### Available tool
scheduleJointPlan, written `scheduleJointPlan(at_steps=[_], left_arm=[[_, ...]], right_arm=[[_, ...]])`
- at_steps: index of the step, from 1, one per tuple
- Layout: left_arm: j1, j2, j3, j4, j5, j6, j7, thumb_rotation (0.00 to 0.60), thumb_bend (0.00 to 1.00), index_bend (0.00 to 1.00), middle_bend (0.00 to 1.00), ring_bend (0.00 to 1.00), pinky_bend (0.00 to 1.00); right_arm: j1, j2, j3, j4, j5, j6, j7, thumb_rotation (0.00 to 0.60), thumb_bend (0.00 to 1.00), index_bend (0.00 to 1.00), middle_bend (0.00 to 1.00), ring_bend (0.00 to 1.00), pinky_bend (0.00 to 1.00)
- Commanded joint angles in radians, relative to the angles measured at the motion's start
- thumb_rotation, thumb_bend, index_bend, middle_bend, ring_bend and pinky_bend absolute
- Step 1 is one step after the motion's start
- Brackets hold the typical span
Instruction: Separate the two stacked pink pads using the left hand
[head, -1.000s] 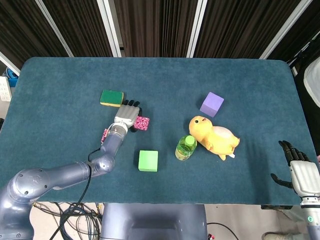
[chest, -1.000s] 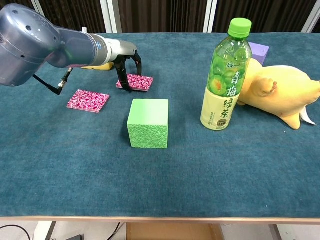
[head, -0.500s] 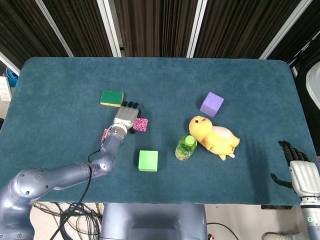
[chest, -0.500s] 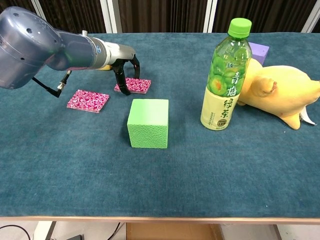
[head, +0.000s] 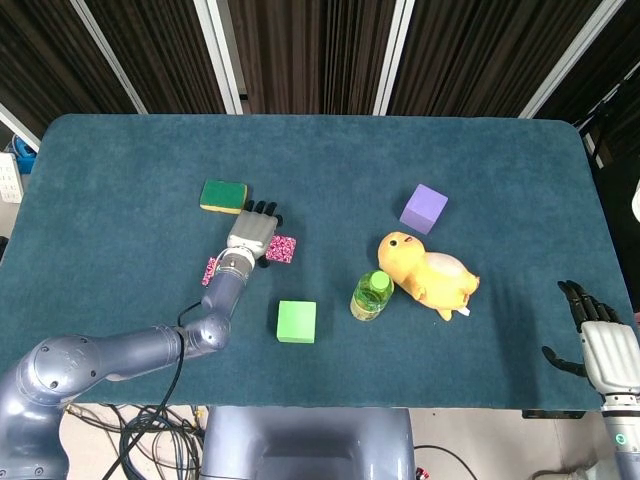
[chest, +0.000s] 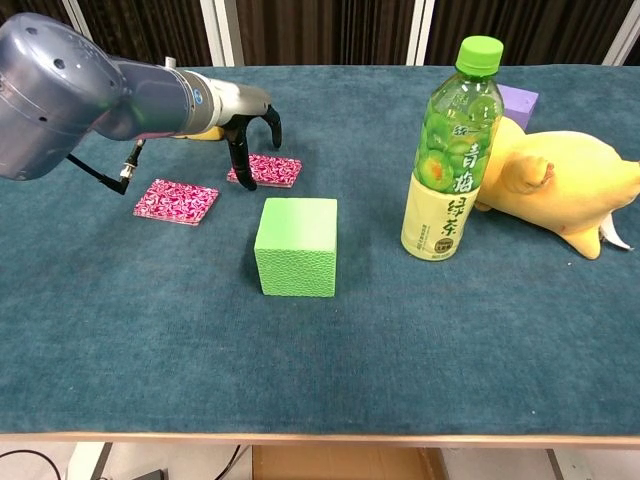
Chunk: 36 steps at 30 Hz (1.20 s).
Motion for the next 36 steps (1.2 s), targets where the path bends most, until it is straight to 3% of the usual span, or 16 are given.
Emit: scheduleJointPlan(at_steps=[1, 10, 14, 18, 23, 30, 36], left_arm=[[0.003, 0.017, 0.003, -0.03, 0.005, 0.015, 0.011, 0.6, 0.17, 0.28, 0.1, 0.0, 0.0], [0.02, 0.087, -0.016, -0.118, 0.032, 0.057, -0.003, 0.6, 0.17, 0.33, 0.11, 0.0, 0.0], [0.098, 0.247, 0.014, -0.356, 0.134, 0.137, -0.046, 0.6, 0.17, 0.34, 0.11, 0.0, 0.0], [0.145, 0.307, 0.032, -0.444, 0.173, 0.159, -0.085, 0.6, 0.17, 0.34, 0.11, 0.0, 0.0], [0.206, 0.381, 0.091, -0.55, 0.223, 0.155, -0.114, 0.6, 0.13, 0.32, 0.11, 0.0, 0.0], [0.241, 0.374, 0.117, -0.553, 0.286, 0.175, -0.137, 0.6, 0.13, 0.34, 0.11, 0.0, 0.0], [0.268, 0.318, 0.13, -0.481, 0.319, 0.153, -0.172, 0.6, 0.13, 0.36, 0.11, 0.0, 0.0]], right_arm=[[0.001, 0.0, 0.0, -0.001, 0.0, -0.002, -0.002, 0.6, 0.2, 0.05, 0.08, 0.15, 0.22], [-0.002, 0.002, -0.001, -0.007, -0.003, 0.006, -0.005, 0.6, 0.2, 0.05, 0.08, 0.15, 0.22], [-0.005, 0.004, 0.0, -0.01, -0.002, 0.011, -0.006, 0.6, 0.2, 0.05, 0.09, 0.15, 0.22], [-0.006, 0.005, -0.002, -0.014, -0.004, 0.011, -0.011, 0.6, 0.2, 0.05, 0.09, 0.15, 0.22], [-0.007, 0.005, -0.001, -0.019, 0.001, 0.01, -0.021, 0.6, 0.2, 0.05, 0.09, 0.15, 0.22], [-0.006, 0.005, -0.001, -0.02, 0.0, 0.01, -0.022, 0.6, 0.2, 0.05, 0.09, 0.15, 0.22], [-0.007, 0.007, -0.001, -0.02, 0.001, 0.011, -0.018, 0.6, 0.2, 0.05, 0.09, 0.15, 0.22]])
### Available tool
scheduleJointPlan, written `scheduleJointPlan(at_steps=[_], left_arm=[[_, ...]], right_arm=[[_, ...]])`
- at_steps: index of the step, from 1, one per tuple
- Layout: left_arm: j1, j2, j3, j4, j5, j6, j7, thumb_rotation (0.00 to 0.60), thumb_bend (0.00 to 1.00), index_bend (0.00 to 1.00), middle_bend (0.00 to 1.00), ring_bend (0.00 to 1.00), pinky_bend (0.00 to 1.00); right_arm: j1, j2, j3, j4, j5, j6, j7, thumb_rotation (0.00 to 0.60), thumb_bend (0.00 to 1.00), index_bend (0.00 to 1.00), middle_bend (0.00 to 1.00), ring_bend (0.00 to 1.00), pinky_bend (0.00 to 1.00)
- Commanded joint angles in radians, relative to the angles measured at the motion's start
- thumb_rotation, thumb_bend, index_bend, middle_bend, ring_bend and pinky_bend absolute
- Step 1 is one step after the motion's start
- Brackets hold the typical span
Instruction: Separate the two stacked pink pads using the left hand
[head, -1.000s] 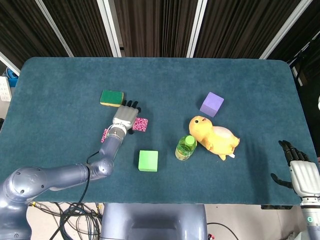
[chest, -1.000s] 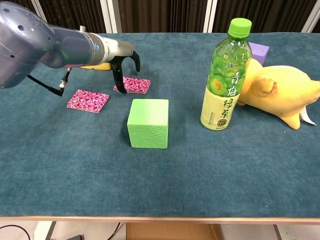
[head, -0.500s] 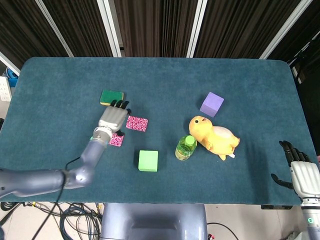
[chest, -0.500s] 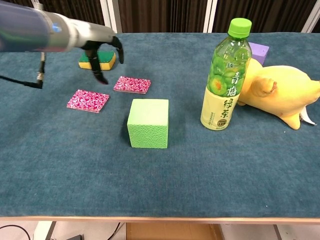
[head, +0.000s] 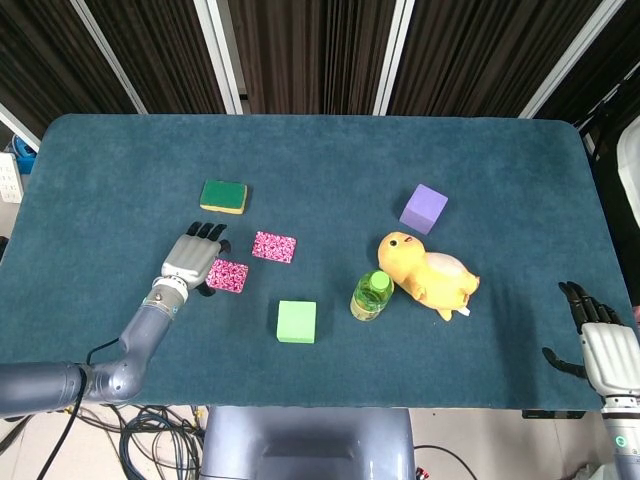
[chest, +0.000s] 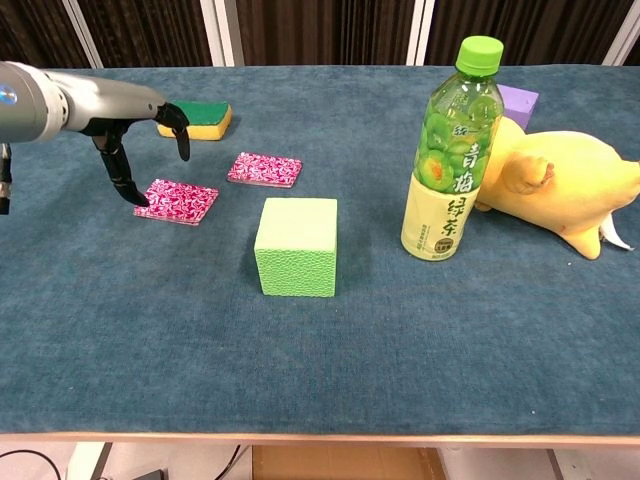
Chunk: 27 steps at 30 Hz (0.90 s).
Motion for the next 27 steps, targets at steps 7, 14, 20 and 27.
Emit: scheduleJointPlan(at_steps=[7, 14, 20, 27], left_arm=[[0.014, -0.071, 0.001, 0.097, 0.021, -0.036, -0.02, 0.6, 0.13, 0.37, 0.11, 0.0, 0.0], [0.006, -0.099, -0.011, 0.14, 0.001, -0.056, -0.012, 0.6, 0.14, 0.39, 0.12, 0.0, 0.0], [-0.004, -0.107, -0.015, 0.146, -0.014, -0.063, 0.005, 0.6, 0.14, 0.39, 0.12, 0.0, 0.0], [-0.01, -0.112, -0.016, 0.153, -0.032, -0.064, 0.016, 0.6, 0.15, 0.4, 0.12, 0.0, 0.0]], right_arm=[[0.0, 0.001, 0.002, 0.003, 0.004, -0.001, 0.005, 0.6, 0.2, 0.05, 0.09, 0.15, 0.22], [0.003, -0.001, 0.002, 0.009, 0.007, -0.011, 0.009, 0.6, 0.2, 0.05, 0.09, 0.15, 0.22], [0.003, -0.002, 0.003, 0.011, 0.008, -0.01, 0.01, 0.6, 0.2, 0.05, 0.09, 0.15, 0.22], [0.003, -0.002, 0.003, 0.013, 0.007, -0.01, 0.012, 0.6, 0.2, 0.05, 0.09, 0.15, 0.22]])
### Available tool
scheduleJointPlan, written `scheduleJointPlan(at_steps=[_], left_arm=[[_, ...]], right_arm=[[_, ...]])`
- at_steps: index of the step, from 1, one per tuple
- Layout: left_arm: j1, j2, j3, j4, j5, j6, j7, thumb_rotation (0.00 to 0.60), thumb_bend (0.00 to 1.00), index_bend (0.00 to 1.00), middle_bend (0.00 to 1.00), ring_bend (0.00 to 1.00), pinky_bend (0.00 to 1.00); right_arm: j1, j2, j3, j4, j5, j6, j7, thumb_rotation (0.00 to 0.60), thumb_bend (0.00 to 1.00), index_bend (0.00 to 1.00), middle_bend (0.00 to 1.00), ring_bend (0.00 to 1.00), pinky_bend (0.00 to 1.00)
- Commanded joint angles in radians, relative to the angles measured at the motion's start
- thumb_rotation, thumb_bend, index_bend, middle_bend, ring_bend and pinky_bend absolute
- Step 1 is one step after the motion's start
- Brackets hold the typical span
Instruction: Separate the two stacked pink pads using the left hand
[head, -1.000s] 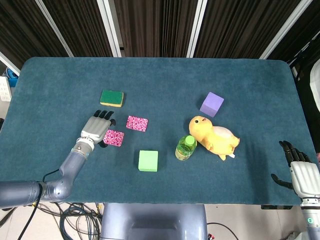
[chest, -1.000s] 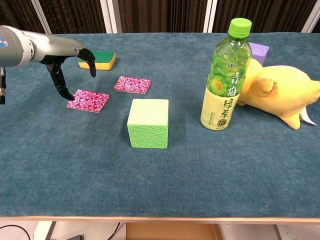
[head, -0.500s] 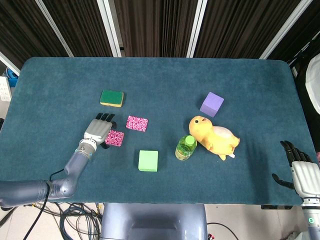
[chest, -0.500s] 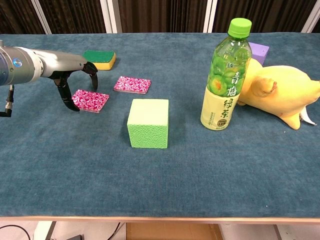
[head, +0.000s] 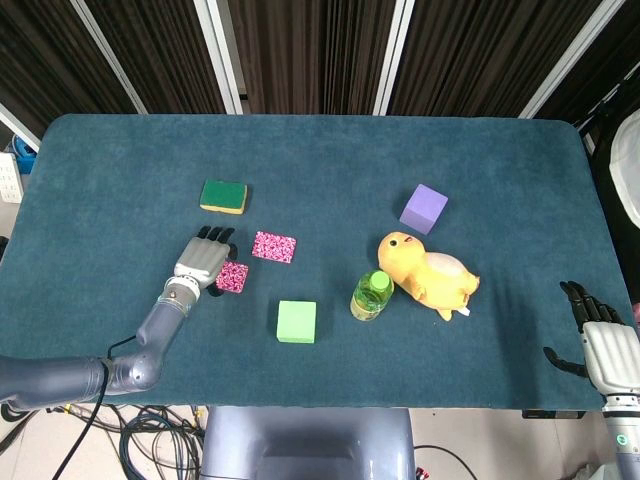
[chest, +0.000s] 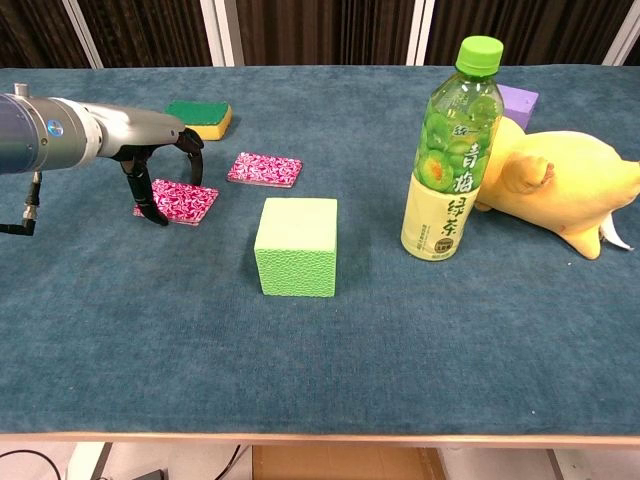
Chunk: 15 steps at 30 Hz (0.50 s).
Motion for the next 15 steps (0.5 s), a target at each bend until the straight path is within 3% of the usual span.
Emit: scheduleJointPlan(at_steps=[1, 15], left_arm=[[-0.002, -0.004, -0.001, 0.007, -0.008, 0.0, 0.004, 0.6, 0.15, 0.4, 0.12, 0.0, 0.0], [-0.005, -0.008, -0.002, 0.009, -0.021, 0.0, 0.014, 0.6, 0.17, 0.42, 0.13, 0.0, 0.0]], right_arm=[[0.0, 0.0, 0.0, 0.0, 0.0, 0.0, 0.001, 0.6, 0.2, 0.05, 0.09, 0.15, 0.22], [-0.001, 0.0, 0.001, 0.001, -0.001, 0.003, 0.002, 0.6, 0.2, 0.05, 0.09, 0.15, 0.22]])
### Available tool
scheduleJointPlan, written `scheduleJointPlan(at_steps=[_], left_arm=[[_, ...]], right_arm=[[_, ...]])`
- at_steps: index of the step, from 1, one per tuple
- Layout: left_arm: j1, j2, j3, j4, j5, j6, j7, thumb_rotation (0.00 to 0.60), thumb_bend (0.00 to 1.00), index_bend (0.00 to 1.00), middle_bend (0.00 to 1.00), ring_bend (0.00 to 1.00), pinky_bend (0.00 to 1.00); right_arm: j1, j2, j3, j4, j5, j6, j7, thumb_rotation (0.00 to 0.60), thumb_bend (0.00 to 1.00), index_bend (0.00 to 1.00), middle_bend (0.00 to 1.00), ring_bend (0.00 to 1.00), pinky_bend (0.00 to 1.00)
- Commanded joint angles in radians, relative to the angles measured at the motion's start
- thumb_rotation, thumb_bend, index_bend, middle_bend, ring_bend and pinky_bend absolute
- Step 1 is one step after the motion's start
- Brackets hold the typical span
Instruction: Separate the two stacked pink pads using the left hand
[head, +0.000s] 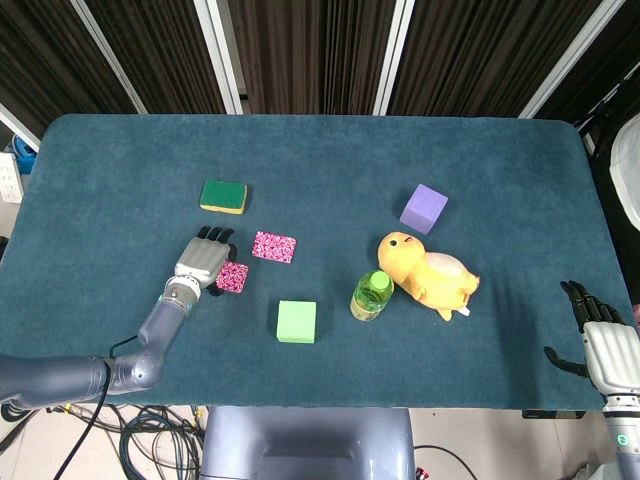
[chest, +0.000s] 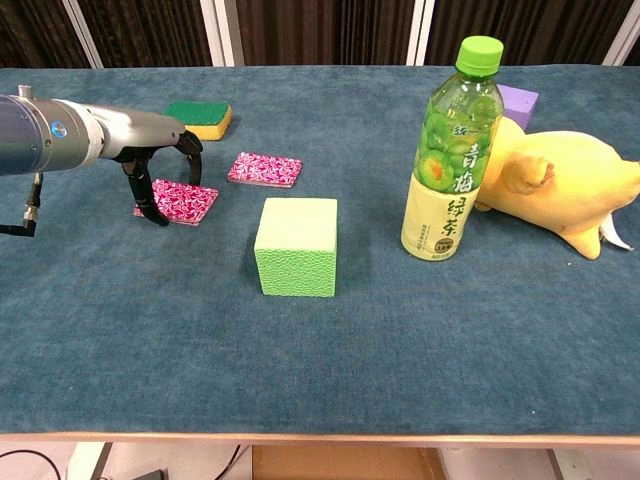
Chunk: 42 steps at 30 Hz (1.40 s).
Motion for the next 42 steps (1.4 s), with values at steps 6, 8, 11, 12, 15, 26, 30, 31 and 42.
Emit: scheduleJointPlan(at_steps=[6, 8, 11, 12, 15, 26, 30, 31, 42], left_arm=[[-0.002, -0.001, -0.001, 0.0, -0.001, 0.006, 0.006, 0.6, 0.17, 0.44, 0.14, 0.0, 0.0], [-0.001, -0.001, -0.002, -0.001, -0.001, 0.007, 0.006, 0.6, 0.18, 0.44, 0.14, 0.0, 0.0], [-0.001, -0.002, -0.002, 0.0, -0.003, 0.011, 0.009, 0.6, 0.19, 0.45, 0.15, 0.0, 0.0], [-0.001, -0.002, -0.001, 0.0, -0.003, 0.012, 0.01, 0.6, 0.19, 0.45, 0.15, 0.0, 0.0], [-0.001, -0.002, 0.0, 0.0, -0.004, 0.015, 0.014, 0.6, 0.19, 0.45, 0.15, 0.0, 0.0], [0.0, -0.008, 0.001, 0.01, -0.01, 0.012, 0.021, 0.6, 0.23, 0.46, 0.15, 0.0, 0.0], [0.001, -0.009, -0.001, 0.009, -0.007, 0.013, 0.02, 0.6, 0.24, 0.47, 0.16, 0.0, 0.0], [0.001, -0.009, -0.002, 0.008, -0.007, 0.014, 0.02, 0.6, 0.24, 0.47, 0.16, 0.0, 0.0], [0.0, 0.0, -0.008, -0.007, -0.005, 0.025, 0.025, 0.6, 0.25, 0.49, 0.17, 0.0, 0.0]], right_arm=[[0.0, 0.0, 0.0, 0.0, 0.0, 0.0, 0.002, 0.6, 0.2, 0.05, 0.09, 0.15, 0.22], [0.0, 0.001, 0.0, 0.0, 0.0, 0.001, 0.002, 0.6, 0.2, 0.05, 0.09, 0.15, 0.22], [-0.001, 0.001, 0.0, 0.0, -0.001, 0.002, 0.004, 0.6, 0.2, 0.05, 0.09, 0.15, 0.22], [-0.001, 0.002, 0.0, 0.0, -0.001, 0.002, 0.004, 0.6, 0.2, 0.05, 0.09, 0.15, 0.22], [-0.001, 0.002, 0.0, 0.0, -0.001, 0.002, 0.004, 0.6, 0.2, 0.05, 0.09, 0.15, 0.22], [-0.001, 0.003, 0.0, -0.002, -0.001, 0.001, 0.004, 0.6, 0.2, 0.05, 0.09, 0.15, 0.22], [-0.001, 0.003, 0.0, -0.002, -0.001, 0.001, 0.005, 0.6, 0.2, 0.05, 0.09, 0.15, 0.22], [-0.002, 0.004, 0.0, -0.002, -0.001, 0.002, 0.005, 0.6, 0.2, 0.05, 0.09, 0.15, 0.22], [-0.003, 0.005, 0.0, -0.002, -0.003, 0.004, 0.009, 0.6, 0.2, 0.05, 0.09, 0.15, 0.22]])
